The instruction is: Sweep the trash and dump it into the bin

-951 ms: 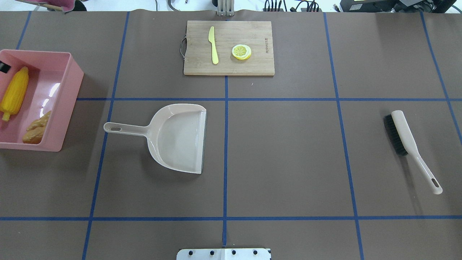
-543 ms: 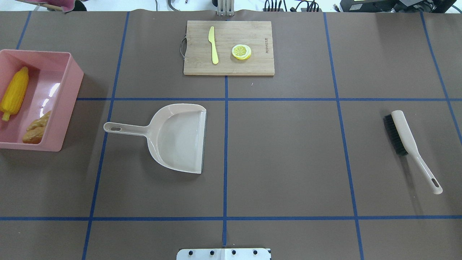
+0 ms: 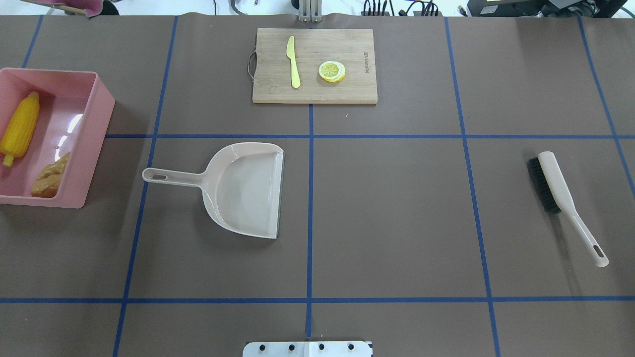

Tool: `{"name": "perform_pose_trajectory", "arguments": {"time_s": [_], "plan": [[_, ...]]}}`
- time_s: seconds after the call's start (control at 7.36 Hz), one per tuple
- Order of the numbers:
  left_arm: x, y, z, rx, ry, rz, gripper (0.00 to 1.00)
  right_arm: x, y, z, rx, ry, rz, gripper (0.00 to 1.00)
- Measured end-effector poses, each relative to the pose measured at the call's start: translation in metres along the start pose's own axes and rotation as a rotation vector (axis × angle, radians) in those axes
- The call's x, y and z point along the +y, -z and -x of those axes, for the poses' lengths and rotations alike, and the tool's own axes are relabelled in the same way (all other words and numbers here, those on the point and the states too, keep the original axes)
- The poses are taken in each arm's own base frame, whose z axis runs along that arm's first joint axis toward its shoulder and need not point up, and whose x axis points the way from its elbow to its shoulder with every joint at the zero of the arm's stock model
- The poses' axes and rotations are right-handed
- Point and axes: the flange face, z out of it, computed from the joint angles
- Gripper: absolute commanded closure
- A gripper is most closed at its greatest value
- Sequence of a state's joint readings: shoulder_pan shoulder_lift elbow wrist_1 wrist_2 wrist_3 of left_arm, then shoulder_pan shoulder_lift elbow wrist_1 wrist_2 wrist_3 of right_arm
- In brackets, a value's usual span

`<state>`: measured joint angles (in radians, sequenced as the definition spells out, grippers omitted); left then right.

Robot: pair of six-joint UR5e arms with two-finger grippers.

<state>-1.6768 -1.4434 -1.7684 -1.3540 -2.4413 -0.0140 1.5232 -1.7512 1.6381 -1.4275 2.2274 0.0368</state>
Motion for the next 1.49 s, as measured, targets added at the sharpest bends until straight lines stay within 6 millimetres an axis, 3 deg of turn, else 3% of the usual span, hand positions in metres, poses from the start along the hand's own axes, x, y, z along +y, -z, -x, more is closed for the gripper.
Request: {"name": "perform_pose_trajectory", "arguments": {"time_s": [0.27,0.68,1.49], "plan": [[0.000,-0.016,0.022,0.018,0.049,0.031,0.02,0.000,-0.001,-0.001,0.000,-0.001,0.002,0.00],[-0.004,-0.030,0.038,0.032,0.082,0.054,0.02,0.000,-0.001,-0.001,0.000,-0.002,0.003,0.00],[-0.015,-0.022,0.025,-0.025,0.178,0.016,0.02,-0.001,-0.002,-0.001,0.000,-0.002,0.003,0.00]]}}
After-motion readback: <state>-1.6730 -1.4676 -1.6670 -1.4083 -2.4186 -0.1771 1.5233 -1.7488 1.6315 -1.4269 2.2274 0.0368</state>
